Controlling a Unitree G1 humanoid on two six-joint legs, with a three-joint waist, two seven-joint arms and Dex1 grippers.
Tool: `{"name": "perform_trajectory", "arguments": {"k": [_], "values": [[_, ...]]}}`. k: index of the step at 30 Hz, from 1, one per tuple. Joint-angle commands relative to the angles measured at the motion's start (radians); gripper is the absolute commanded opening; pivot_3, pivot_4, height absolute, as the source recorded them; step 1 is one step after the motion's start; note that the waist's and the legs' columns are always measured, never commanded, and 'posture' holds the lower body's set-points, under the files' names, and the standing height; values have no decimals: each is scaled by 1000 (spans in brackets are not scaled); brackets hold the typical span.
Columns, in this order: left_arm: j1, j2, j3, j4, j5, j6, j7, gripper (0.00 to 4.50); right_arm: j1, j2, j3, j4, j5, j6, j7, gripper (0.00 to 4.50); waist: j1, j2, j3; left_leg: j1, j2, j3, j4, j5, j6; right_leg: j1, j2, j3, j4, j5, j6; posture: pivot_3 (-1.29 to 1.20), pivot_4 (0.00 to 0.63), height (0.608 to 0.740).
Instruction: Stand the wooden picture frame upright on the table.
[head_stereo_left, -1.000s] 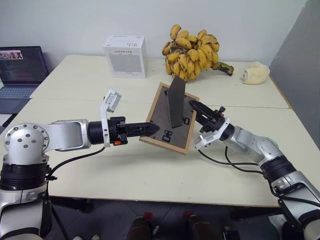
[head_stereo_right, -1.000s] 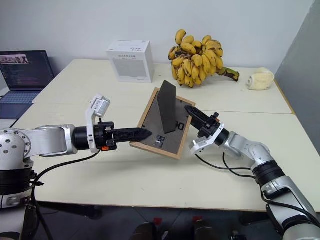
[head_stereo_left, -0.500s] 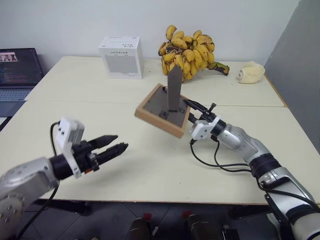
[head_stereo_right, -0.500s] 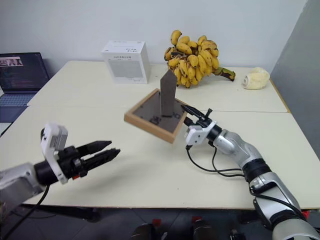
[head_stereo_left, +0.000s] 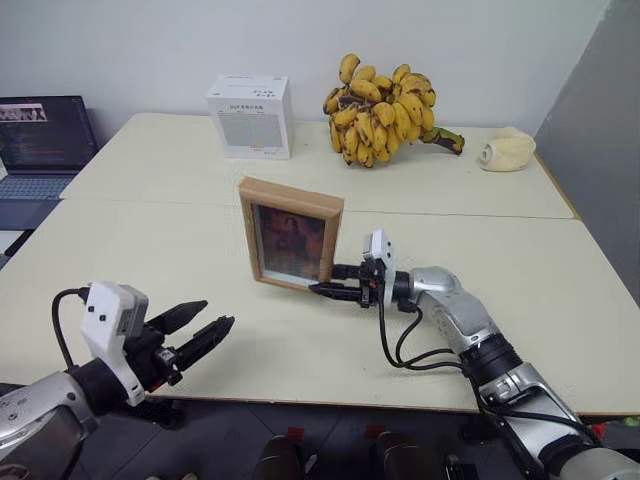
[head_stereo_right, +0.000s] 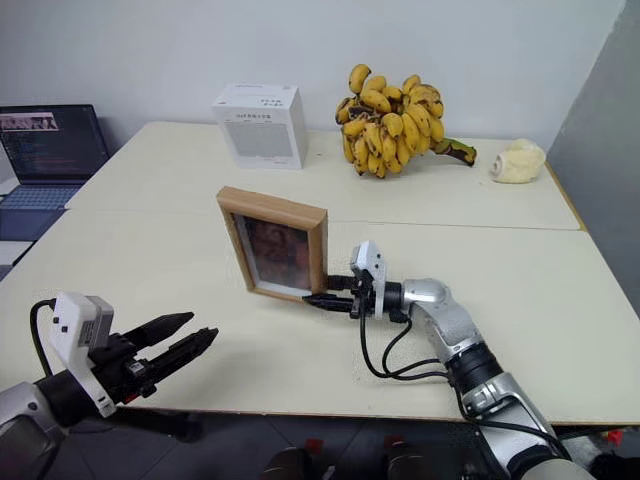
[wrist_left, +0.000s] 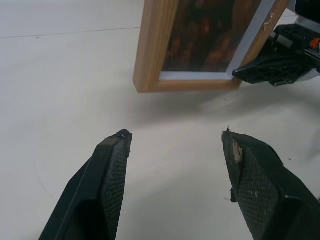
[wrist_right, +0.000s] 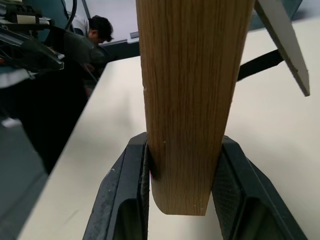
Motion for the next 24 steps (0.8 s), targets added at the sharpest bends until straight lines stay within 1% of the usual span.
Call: {"name": "perform_trajectory", "arguments": {"k": [1,9,15,17,19,20,21,24], "values": [[6,28,68,-32,-26,-13,-13,3078,0,39,-59,1,32,40,17,1456,-1,0,0,0,0,0,0,0,0,0,0,0,0,-1,1,0,150,740],[6,96,150,-29,-93,10,-24,3078,24,117,-78,99,-20,19,22,1456,-3,0,0,-1,1,2,-1,0,-1,-3,2,2,0,-2,1,0,150,740],[-16,126,160,-30,-146,21,7,3078,35,152,-84,173,-59,-7,20,1456,-4,0,0,-1,2,3,-2,-1,-1,-4,2,3,0,-2,2,0,150,740],[-22,133,158,-33,-158,23,17,3129,32,156,-92,189,-68,-10,19,1993,-5,0,0,-1,2,3,-2,-1,-1,-4,2,4,0,-2,2,0,150,740],[-34,141,152,-32,-174,23,31,3129,30,155,-98,199,-82,-23,17,2368,-5,0,0,-1,2,4,-2,-1,-1,-4,2,4,0,-2,2,0,150,740],[-42,146,148,-29,-180,23,38,3129,29,153,-100,202,-92,-30,17,2714,-5,0,0,-1,2,4,-2,-1,-1,-4,2,4,0,-2,2,0,150,740],[-52,149,140,-28,-185,22,46,3129,31,149,-99,200,-102,-38,16,2899,-5,0,0,-1,2,4,-2,-1,-1,-4,2,4,0,-2,2,0,150,740],[-90,157,98,-25,-189,17,71,3129,40,127,-95,189,-138,-59,8,2899,-5,0,0,-1,2,4,-2,-1,-1,-5,3,5,0,-2,2,0,150,740]]}}
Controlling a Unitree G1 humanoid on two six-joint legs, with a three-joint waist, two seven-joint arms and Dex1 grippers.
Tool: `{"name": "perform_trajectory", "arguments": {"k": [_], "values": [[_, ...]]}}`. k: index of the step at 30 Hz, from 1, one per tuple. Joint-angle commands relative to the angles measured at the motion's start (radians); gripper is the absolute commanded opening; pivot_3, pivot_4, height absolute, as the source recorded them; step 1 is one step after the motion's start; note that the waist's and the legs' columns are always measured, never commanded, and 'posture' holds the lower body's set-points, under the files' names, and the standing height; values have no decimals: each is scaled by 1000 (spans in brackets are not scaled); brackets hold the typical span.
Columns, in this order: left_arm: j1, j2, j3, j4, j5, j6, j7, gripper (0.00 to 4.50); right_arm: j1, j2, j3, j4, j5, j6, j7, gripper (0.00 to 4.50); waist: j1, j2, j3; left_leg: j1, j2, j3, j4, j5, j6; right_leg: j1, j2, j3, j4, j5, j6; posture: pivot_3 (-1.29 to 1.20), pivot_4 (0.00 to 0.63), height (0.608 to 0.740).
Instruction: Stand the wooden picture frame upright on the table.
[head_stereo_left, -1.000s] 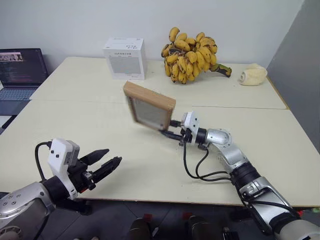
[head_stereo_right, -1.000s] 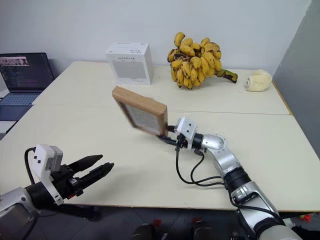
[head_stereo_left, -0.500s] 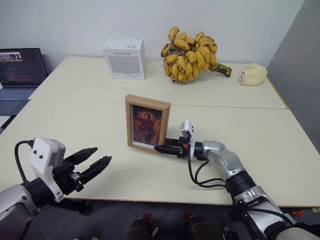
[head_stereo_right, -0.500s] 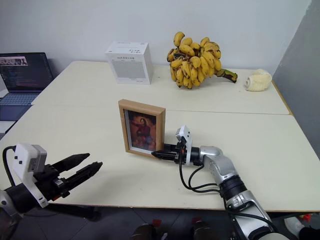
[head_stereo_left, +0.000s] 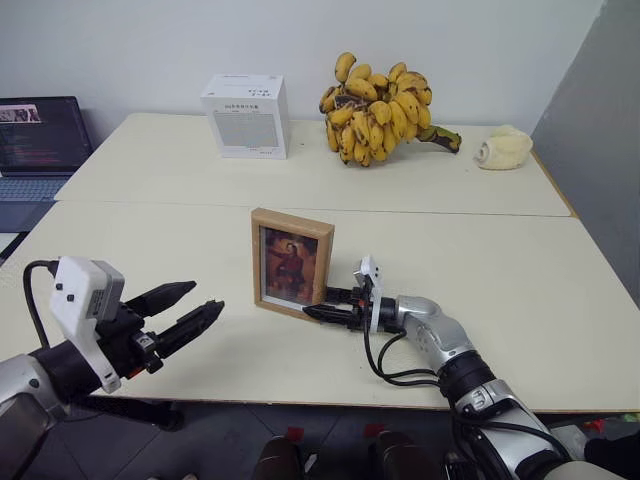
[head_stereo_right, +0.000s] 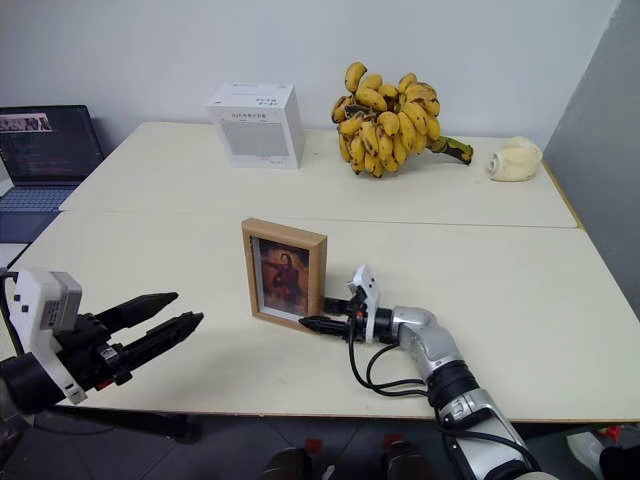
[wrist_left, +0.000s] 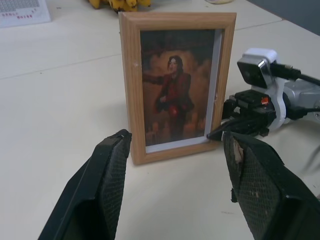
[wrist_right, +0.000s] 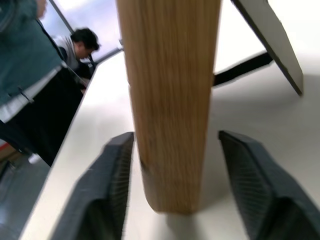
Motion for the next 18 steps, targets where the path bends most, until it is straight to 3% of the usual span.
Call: {"name": "perform_trajectory", "arguments": {"k": [1,5,13,18], "values": [[-44,14,-32,-13,-17,-10,32,3129,3,-21,-11,-30,-45,-42,4,2899,0,0,0,0,0,0,0,0,0,0,0,0,0,0,0,0,150,740],[-125,2,-139,-3,4,-30,45,3129,65,-120,7,-136,-131,-71,-19,2899,7,0,0,0,0,0,0,0,0,0,0,0,-1,0,0,0,150,740],[-299,-20,-317,119,68,-64,-24,3129,222,-396,-113,-636,-81,183,-80,2899,18,3,2,-2,0,1,0,0,-1,0,0,2,-5,1,3,0,150,740],[-371,-29,-374,179,119,-69,-60,3129,209,-458,-206,-843,5,367,-155,2899,0,2,2,-2,1,2,-1,0,0,-1,1,3,-5,1,3,0,150,740]]}}
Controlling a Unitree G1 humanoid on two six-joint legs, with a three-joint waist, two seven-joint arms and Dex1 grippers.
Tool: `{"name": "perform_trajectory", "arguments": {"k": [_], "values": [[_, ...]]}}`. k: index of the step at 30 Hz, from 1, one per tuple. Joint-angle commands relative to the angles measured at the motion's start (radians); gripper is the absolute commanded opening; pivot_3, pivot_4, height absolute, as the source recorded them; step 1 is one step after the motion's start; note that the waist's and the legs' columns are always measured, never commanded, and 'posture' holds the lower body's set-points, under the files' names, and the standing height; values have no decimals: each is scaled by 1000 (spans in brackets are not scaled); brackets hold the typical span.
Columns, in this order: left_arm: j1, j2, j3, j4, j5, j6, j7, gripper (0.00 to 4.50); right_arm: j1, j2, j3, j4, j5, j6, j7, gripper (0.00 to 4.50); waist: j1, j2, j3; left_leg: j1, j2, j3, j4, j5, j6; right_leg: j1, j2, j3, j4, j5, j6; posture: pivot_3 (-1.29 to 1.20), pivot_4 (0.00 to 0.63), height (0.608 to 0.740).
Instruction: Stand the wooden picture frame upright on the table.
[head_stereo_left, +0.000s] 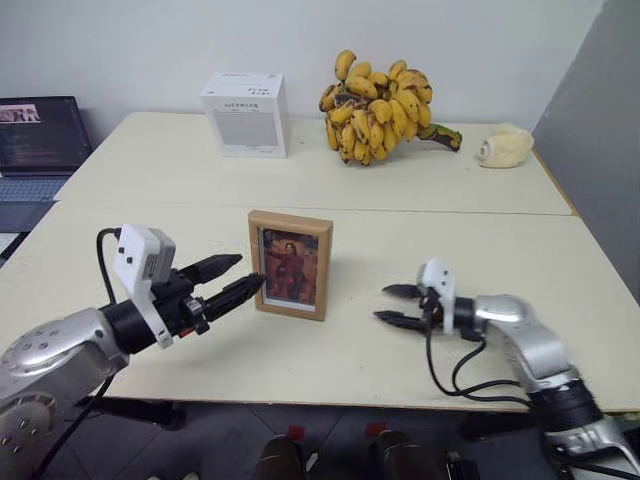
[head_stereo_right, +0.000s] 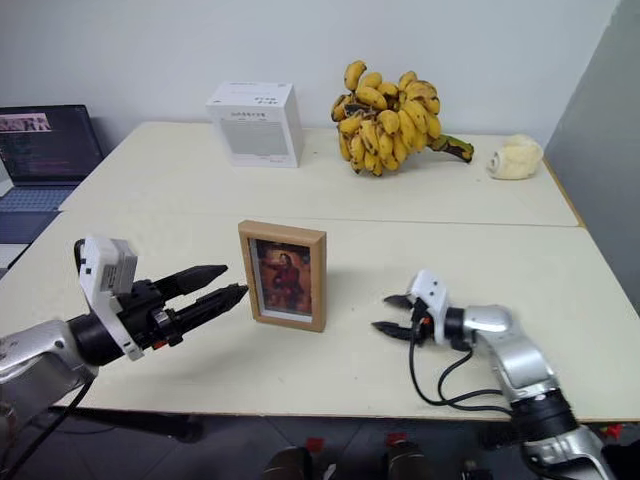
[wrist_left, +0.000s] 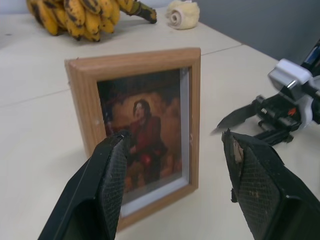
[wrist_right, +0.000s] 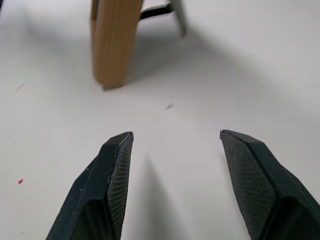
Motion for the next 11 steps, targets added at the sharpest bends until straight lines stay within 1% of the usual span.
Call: {"name": "perform_trajectory", "arguments": {"k": [1,6,11], "values": [[-30,-3,-25,15,41,-27,-34,3129,-33,-13,-63,-170,89,132,-52,2899,-2,0,0,0,0,0,0,0,0,0,0,0,0,0,0,0,150,740],[-56,-7,-44,31,53,-21,-57,3129,-45,-21,-110,-326,193,298,-118,2899,3,-1,0,-2,0,0,0,0,0,-1,0,0,-2,0,0,0,150,740],[-68,-3,-60,35,74,-12,-72,3129,-37,-20,-121,-372,235,351,-165,2899,7,-1,0,-3,0,-1,0,0,0,-1,0,0,-4,0,1,0,150,740]]}}
